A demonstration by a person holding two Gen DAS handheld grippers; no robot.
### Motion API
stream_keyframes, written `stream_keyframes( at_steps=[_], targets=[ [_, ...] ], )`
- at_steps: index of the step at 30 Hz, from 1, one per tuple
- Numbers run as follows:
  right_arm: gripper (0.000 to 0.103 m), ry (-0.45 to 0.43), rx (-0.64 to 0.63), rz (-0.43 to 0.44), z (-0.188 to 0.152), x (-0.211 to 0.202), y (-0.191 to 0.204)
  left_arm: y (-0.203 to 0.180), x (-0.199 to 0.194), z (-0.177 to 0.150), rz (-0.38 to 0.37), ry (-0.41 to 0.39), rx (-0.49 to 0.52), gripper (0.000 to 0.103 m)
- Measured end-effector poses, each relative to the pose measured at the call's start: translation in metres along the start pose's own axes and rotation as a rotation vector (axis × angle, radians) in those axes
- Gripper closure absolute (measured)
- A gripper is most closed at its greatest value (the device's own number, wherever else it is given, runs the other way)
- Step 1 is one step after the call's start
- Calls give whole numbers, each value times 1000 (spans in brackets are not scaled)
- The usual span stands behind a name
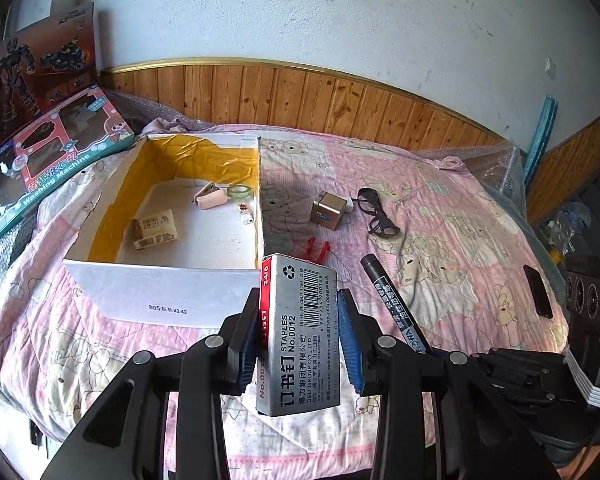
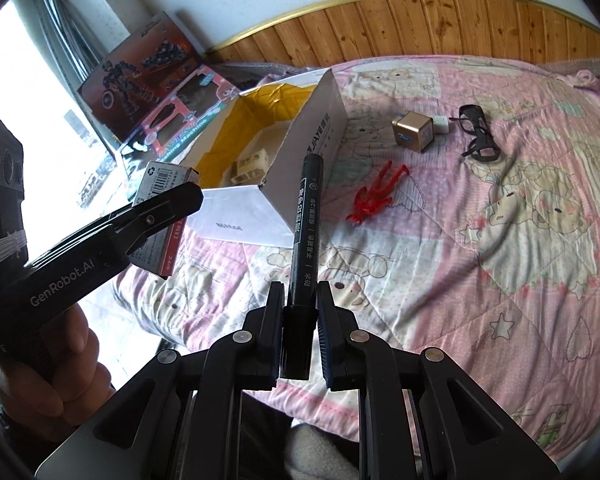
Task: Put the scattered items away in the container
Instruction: 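Carry the staples box and black marker over the white box with both tools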
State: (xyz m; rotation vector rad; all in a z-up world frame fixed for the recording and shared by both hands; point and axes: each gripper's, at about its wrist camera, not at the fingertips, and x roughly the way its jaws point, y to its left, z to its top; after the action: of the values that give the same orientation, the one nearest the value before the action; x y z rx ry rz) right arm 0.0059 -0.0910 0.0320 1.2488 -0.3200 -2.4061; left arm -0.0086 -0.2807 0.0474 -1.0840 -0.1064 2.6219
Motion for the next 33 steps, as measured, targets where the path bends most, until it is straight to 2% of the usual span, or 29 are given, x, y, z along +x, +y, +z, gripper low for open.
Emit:
stream_keyframes(
  at_steps=[11, 21, 28, 33],
  targets=[
    [87, 12, -46, 65, 29, 18, 26, 33, -5, 15, 60, -15, -46, 66],
    [87, 70, -96, 97, 67, 43, 30, 73, 17, 41, 72, 7, -162, 66],
    [87, 141, -88, 117, 110, 60, 21, 81, 39, 66, 102, 72, -188, 66],
    [87, 211, -82, 129, 136, 58, 22, 77, 38, 90, 126, 121, -193, 66]
  ],
)
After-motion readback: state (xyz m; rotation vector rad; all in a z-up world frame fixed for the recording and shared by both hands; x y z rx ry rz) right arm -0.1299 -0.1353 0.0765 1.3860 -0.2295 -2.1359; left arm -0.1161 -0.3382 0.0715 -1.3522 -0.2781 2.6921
